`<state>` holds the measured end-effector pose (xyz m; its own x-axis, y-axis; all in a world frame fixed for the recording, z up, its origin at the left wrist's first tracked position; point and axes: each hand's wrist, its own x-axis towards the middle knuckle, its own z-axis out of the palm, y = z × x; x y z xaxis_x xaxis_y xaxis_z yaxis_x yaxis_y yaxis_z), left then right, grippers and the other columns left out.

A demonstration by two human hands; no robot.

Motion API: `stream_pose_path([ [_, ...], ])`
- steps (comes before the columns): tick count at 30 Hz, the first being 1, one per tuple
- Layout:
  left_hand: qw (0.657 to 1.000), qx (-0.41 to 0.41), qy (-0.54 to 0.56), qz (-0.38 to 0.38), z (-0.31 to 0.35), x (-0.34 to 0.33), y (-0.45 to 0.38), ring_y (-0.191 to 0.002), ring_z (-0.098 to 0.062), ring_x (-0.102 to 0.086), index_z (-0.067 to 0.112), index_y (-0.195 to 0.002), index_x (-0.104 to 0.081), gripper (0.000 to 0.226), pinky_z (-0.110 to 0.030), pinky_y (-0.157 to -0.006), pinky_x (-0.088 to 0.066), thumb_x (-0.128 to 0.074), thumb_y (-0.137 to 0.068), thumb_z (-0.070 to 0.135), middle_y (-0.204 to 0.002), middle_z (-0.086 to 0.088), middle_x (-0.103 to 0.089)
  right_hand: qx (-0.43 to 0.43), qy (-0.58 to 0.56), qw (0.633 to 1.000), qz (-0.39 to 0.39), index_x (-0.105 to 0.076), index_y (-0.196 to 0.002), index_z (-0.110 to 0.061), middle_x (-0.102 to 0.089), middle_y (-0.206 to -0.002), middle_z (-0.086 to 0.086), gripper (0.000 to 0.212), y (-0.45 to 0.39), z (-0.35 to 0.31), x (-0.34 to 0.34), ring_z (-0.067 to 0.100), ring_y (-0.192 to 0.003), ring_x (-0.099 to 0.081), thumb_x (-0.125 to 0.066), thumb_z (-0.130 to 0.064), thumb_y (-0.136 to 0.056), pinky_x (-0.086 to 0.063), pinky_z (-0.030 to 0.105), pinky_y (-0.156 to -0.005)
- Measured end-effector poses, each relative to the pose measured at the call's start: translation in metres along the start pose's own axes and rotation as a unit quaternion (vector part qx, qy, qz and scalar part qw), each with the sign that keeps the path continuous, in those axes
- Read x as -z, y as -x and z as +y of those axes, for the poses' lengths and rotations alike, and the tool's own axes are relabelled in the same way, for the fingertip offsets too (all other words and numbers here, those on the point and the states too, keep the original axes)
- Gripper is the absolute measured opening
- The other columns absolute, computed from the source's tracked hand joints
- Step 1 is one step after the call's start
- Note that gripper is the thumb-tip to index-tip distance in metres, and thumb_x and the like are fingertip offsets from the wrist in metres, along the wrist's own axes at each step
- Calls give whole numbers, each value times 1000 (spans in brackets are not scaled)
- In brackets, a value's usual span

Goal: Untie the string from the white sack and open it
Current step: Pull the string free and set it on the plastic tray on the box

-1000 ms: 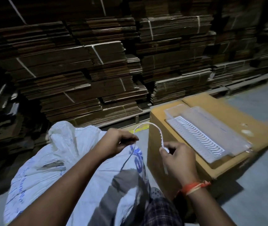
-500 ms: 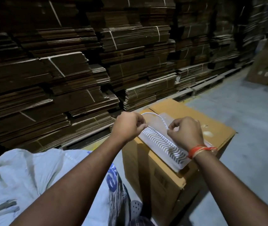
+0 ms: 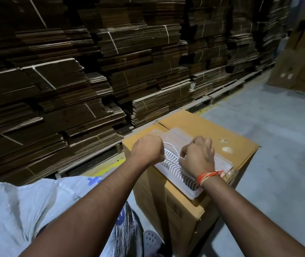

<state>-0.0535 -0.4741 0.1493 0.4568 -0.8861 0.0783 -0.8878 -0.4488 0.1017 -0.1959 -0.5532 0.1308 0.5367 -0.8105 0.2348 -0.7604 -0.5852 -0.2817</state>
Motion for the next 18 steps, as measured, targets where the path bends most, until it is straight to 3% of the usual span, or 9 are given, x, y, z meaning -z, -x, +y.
stream_pose_path([
  [5,998,-10,-27,-59,4,-5,-12,-84,-27,-72,21,-93,-82,12,-34,-68,-58,-76,-84,26,-89,-3,-77,38,46,998,-28,-80,-102,-24,-53,-117,4,18,-3,7,-4,28,-115,-40,-74,-31,-87,-43,41,-98],
  [8,998,-33,-17,-47,6,-1,-18,-82,-21,-70,24,-96,-84,16,-31,-65,-51,-75,-87,33,-92,1,-79,42,5,998,-35,-78,-109,-26,-51,-119,1,27,1,15,-2,24,-118,-40,-76,-40,-86,-42,39,-101],
  [12,998,-47,41,21,6,11,-28,-85,-14,-71,27,-99,-83,21,-30,-71,-57,-69,-90,40,-91,7,-79,-9,-112,994,16,-76,-101,-32,-52,-118,-4,16,5,40,10,18,-118,-41,-74,-42,-88,-39,29,-92],
  [15,996,-44,65,44,7,14,-40,-86,-14,-70,28,-100,-80,21,-28,-71,-51,-67,-91,42,-84,10,-71,-71,-156,984,50,-78,-91,-31,-62,-114,-1,9,3,71,12,23,-120,-50,-73,-37,-88,-36,31,-88],
  [18,995,-55,70,35,11,11,-60,-90,-14,-69,26,-113,-77,29,-28,-72,-50,-67,-92,43,-94,9,-75,-150,-192,968,66,-79,-83,-29,-70,-111,5,8,4,102,8,28,-110,-62,-72,-34,-84,-46,30,-85],
])
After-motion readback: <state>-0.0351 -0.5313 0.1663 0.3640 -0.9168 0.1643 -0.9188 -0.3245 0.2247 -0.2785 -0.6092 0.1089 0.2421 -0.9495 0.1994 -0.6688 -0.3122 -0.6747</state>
